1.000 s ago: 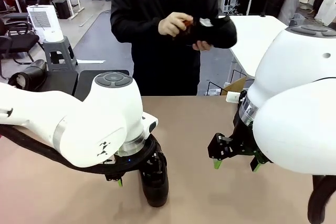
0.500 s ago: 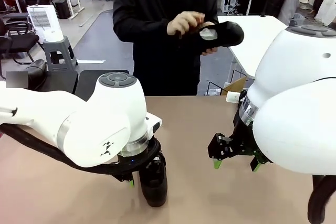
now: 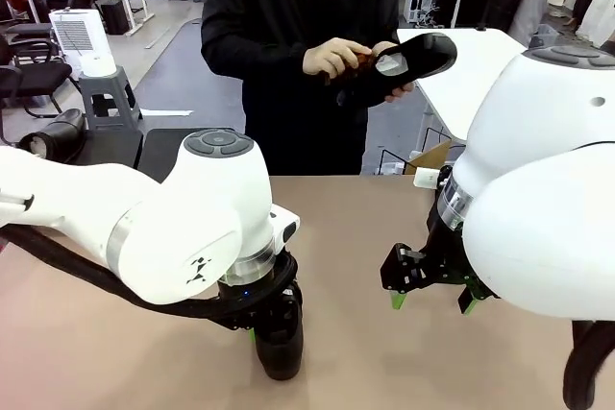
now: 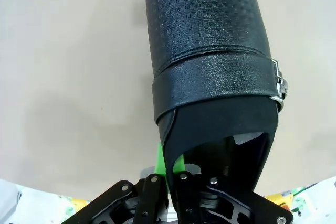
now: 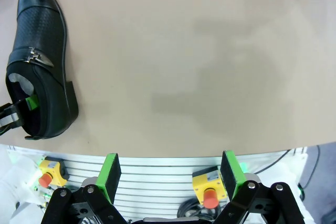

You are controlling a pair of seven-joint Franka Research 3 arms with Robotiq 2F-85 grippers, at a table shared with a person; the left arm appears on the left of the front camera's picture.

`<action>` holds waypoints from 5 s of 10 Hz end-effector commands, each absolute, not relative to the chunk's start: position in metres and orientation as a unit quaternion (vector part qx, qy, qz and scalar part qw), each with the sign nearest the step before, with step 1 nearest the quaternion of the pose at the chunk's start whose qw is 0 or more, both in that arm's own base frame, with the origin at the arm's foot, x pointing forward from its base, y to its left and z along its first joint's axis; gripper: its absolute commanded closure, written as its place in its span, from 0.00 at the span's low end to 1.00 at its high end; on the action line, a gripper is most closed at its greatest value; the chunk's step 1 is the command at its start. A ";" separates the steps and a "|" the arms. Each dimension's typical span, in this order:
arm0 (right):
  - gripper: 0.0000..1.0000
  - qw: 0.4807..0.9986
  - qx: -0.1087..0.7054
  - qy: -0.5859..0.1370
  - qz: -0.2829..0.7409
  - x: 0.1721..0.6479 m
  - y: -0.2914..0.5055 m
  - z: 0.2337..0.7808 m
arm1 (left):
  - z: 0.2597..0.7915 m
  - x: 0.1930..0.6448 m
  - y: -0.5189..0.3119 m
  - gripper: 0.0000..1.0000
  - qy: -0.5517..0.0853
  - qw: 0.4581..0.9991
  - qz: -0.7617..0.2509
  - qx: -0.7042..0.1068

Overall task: Organize the shoes by placing them on the stand.
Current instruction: Place the Shoe from the middle of the table onto the Shoes Stand.

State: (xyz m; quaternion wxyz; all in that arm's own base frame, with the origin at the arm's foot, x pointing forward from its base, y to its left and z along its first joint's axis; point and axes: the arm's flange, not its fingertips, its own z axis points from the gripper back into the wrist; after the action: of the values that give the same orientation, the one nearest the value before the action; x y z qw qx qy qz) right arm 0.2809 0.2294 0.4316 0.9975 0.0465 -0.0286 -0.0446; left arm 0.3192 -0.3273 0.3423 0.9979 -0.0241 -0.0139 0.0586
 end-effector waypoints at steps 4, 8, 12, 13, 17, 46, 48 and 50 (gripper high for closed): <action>0.00 0.997 0.055 -0.029 -0.037 0.282 0.227 0.434 | 0.450 0.306 -0.259 1.00 -0.025 0.996 -0.057 -0.065; 0.00 0.997 0.055 -0.029 -0.037 0.282 0.227 0.434 | 0.528 0.323 -0.180 1.00 -0.102 0.993 -0.057 -0.014; 0.00 0.997 0.055 -0.029 -0.037 0.282 0.227 0.434 | 0.518 0.320 -0.185 1.00 -0.091 0.992 -0.087 -0.022; 0.00 0.997 0.055 -0.029 -0.037 0.282 0.227 0.434 | 0.515 0.338 -0.162 1.00 -0.141 0.989 -0.042 0.010; 0.00 0.997 0.055 -0.029 -0.037 0.282 0.227 0.434 | 0.485 0.419 -0.079 1.00 -0.247 0.969 -0.023 0.008; 0.00 0.997 0.055 -0.029 -0.037 0.282 0.227 0.434 | 0.438 0.531 0.019 0.39 -0.288 0.950 0.052 0.108; 0.00 0.997 0.055 -0.029 -0.037 0.282 0.227 0.434 | 0.468 0.507 0.011 0.39 -0.320 0.940 0.047 0.110; 0.00 0.997 0.055 -0.029 -0.037 0.282 0.227 0.434 | 0.497 0.476 0.009 0.39 -0.325 0.940 0.057 0.088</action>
State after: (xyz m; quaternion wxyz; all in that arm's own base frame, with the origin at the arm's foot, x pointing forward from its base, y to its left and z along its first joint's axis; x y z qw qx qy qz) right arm 0.2810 0.2289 0.4327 0.9974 0.0474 -0.0299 -0.0453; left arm 0.5001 0.0109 0.4908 0.9400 0.0965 -0.3240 0.0452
